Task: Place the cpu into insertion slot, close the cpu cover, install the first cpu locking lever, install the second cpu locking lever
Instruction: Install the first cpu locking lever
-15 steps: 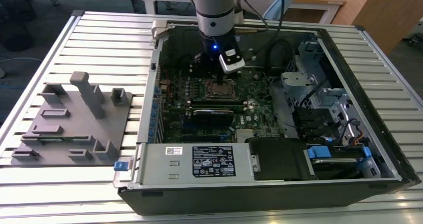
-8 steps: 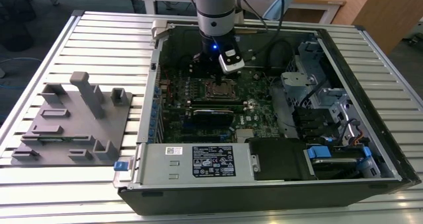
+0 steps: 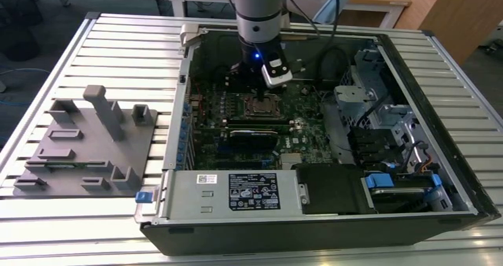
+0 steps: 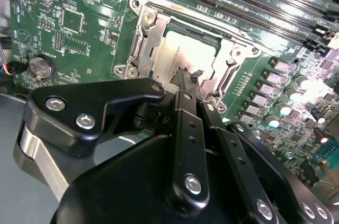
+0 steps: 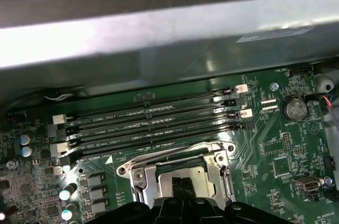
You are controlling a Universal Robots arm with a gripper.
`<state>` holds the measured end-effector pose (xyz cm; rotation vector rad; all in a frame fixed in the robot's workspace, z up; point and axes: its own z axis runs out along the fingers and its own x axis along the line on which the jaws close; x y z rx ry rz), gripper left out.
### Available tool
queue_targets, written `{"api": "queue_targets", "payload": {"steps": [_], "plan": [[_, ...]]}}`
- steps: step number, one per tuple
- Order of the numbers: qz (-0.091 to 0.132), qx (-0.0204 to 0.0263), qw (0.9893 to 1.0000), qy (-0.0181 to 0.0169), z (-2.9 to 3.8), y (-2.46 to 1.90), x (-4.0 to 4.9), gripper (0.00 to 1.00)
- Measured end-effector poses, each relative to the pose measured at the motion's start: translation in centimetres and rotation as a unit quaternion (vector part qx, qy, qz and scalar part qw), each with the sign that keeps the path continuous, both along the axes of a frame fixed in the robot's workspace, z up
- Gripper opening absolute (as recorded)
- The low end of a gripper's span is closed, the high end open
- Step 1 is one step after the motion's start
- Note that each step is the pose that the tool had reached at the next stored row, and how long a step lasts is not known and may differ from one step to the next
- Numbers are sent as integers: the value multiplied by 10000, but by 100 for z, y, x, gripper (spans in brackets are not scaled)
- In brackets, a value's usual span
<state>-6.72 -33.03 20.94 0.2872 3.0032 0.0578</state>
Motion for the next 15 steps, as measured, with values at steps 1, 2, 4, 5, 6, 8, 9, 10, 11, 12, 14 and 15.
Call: {"api": "queue_targets", "payload": {"steps": [1,2,4,5,6,8,9,10,11,12,14,15], "plan": [[-4,1,10000,8,-1,0,8,10],[-8,1,10000,16,-1,0,15,10],[-22,0,10000,33,0,0,32,10],[-32,0,10000,39,0,0,39,10],[-45,0,10000,43,0,0,46,10],[-78,0,10000,49,0,0,56,10],[-92,0,9999,50,0,0,60,10],[-97,0,9999,51,0,0,60,10],[-97,-1,9999,51,0,0,60,10],[-98,0,9999,51,0,0,61,10],[-97,0,9999,52,0,0,61,10],[-96,2,9999,55,0,0,62,10]]}}
